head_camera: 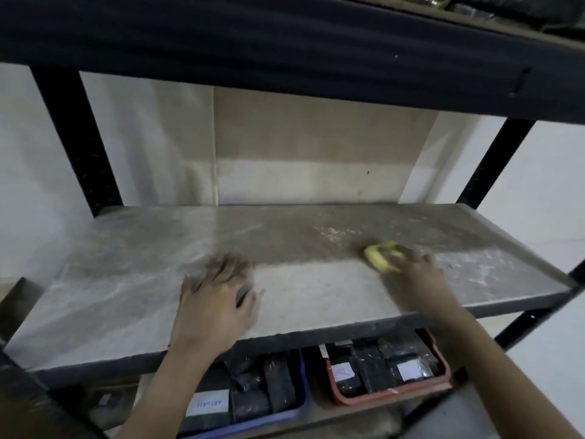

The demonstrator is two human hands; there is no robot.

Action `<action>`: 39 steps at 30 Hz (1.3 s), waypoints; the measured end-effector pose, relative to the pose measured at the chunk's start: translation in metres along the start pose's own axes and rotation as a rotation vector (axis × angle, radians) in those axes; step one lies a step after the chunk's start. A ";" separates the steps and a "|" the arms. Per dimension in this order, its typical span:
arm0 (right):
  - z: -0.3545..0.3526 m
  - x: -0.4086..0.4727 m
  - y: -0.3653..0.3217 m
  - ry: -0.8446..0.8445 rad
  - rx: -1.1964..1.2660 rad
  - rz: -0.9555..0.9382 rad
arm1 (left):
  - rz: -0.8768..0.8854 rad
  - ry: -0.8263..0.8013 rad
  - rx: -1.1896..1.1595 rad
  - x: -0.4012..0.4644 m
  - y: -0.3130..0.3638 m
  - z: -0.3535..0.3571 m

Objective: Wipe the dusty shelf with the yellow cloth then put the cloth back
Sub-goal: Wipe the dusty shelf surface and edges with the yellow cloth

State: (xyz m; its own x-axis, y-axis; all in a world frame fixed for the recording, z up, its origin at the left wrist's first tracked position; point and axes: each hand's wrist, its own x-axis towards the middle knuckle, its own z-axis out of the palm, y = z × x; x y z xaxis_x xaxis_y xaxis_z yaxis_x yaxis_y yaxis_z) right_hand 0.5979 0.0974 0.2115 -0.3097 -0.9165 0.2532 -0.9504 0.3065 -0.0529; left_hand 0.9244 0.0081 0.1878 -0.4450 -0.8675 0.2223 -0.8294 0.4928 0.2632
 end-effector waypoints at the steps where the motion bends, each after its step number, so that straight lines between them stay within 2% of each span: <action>1: -0.005 0.007 0.020 -0.016 -0.002 0.153 | 0.000 0.002 -0.002 0.001 0.000 0.000; 2: -0.009 0.015 0.035 -0.026 0.031 0.257 | 0.002 0.007 -0.008 0.001 0.001 -0.001; 3: -0.011 0.022 0.039 -0.005 0.080 0.284 | 0.004 0.008 -0.011 0.001 0.001 -0.001; 4: -0.010 0.025 0.035 0.041 0.111 0.235 | 0.004 0.007 -0.009 0.001 0.001 -0.001; 6: -0.005 0.021 -0.006 0.071 0.144 -0.004 | 0.002 0.021 -0.001 0.002 0.001 0.000; 9: 0.004 -0.013 -0.094 0.011 0.178 -0.419 | -0.009 0.041 0.003 0.002 0.005 -0.002; 10: 0.007 -0.022 -0.110 0.026 0.151 -0.504 | -0.012 0.041 -0.007 0.001 0.006 -0.004; 11: 0.007 -0.021 -0.111 0.023 0.131 -0.513 | -0.012 0.050 -0.019 0.000 0.007 -0.005; 12: 0.010 -0.011 -0.097 0.015 0.111 -0.465 | -0.011 0.063 -0.030 -0.001 0.009 -0.006; 14: 0.018 0.022 -0.052 -0.052 0.020 -0.237 | -0.019 0.074 -0.042 -0.001 0.011 -0.008; 16: 0.013 0.056 -0.009 -0.116 0.095 0.096 | -0.032 0.073 -0.045 -0.001 0.012 -0.009; 17: 0.009 0.068 -0.004 -0.119 0.149 0.180 | -0.038 0.073 -0.046 -0.001 0.011 -0.010; 18: 0.006 0.075 -0.010 -0.097 0.146 0.155 | -0.044 0.074 -0.042 -0.001 0.011 -0.010; 21: 0.007 0.072 -0.076 -0.021 0.216 -0.184 | -0.073 0.065 -0.016 -0.001 0.015 -0.011; 23: 0.015 0.057 -0.119 -0.087 0.210 -0.406 | -0.128 0.026 0.016 -0.001 0.024 -0.015; 25: 0.027 0.057 -0.128 -0.109 0.181 -0.502 | -0.173 0.010 0.015 0.004 0.036 -0.016; 27: 0.033 0.078 -0.107 -0.094 0.166 -0.437 | -0.178 0.019 -0.009 0.012 0.053 -0.016; 30: 0.055 0.121 -0.042 -0.110 0.121 -0.078 | -0.118 -0.019 -0.013 0.025 0.079 -0.003; 32: 0.060 0.147 0.007 -0.103 0.261 0.176 | -0.110 -0.037 -0.053 0.030 0.091 0.008; 34: 0.048 0.159 0.033 -0.021 0.283 0.296 | -0.115 -0.035 -0.087 0.031 0.098 0.016; 36: 0.035 0.157 0.016 0.062 0.274 0.251 | -0.136 -0.031 -0.087 0.031 0.099 0.019; 39: 0.025 0.134 -0.060 -0.007 0.309 -0.124 | -0.142 -0.034 -0.083 0.032 0.096 0.019</action>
State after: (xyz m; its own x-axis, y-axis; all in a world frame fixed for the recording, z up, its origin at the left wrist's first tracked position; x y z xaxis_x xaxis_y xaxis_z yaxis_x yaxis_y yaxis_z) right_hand 0.6129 -0.0499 0.2246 -0.1900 -0.9439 0.2700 -0.9445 0.1006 -0.3128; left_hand 0.8245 0.0264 0.2020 -0.3371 -0.9301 0.1459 -0.8549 0.3674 0.3664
